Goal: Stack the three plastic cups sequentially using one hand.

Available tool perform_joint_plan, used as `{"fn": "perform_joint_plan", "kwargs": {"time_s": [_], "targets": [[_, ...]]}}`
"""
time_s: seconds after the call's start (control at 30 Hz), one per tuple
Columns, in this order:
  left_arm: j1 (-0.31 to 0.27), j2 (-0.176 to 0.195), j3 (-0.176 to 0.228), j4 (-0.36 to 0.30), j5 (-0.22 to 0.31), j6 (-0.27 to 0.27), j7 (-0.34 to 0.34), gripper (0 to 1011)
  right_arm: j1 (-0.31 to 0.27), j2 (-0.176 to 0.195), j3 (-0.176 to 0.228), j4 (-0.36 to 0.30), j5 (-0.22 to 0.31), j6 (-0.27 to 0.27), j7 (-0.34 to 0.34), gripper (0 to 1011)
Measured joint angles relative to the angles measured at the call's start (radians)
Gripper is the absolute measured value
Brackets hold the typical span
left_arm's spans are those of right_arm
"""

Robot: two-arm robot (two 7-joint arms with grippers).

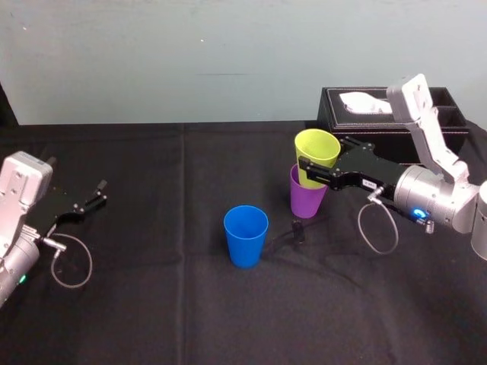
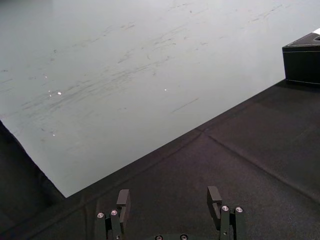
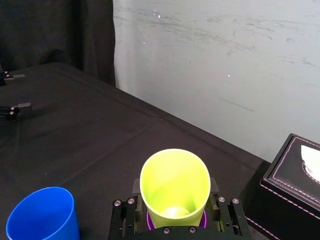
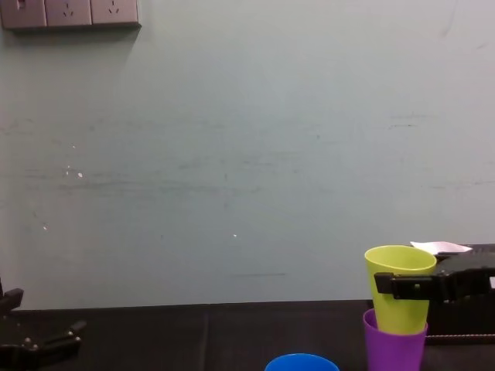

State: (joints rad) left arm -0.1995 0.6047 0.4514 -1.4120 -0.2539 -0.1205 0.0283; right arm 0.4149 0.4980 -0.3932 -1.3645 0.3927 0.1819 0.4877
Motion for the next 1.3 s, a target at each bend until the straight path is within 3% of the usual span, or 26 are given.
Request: {"fn": "perform_joint_plan", "kwargs": {"time_s": [0.67,0.87,1.03,1.3], "targets": [[0.000,0.000,0.000,0.000,0.000,0.000,0.000,1010,0.001,-0.005,-0.002,0.010,-0.001,-0.006,-0.001,742],[0.000,0.000,0.000,0.000,0.000,0.000,0.000,1010,0.001,-0.004,-0.002,0.009,0.000,-0.005,-0.001,842],[0.000,0.000,0.000,0.000,0.000,0.000,0.000,1010,0.000,-0.004,-0.001,0.008,0.000,-0.005,-0.002,998],[0.000,0.000,0.000,0.000,0.000,0.000,0.000,1010,0.000,-0.003,-0.001,0.008,0.000,-0.004,-0.002,1003]]}}
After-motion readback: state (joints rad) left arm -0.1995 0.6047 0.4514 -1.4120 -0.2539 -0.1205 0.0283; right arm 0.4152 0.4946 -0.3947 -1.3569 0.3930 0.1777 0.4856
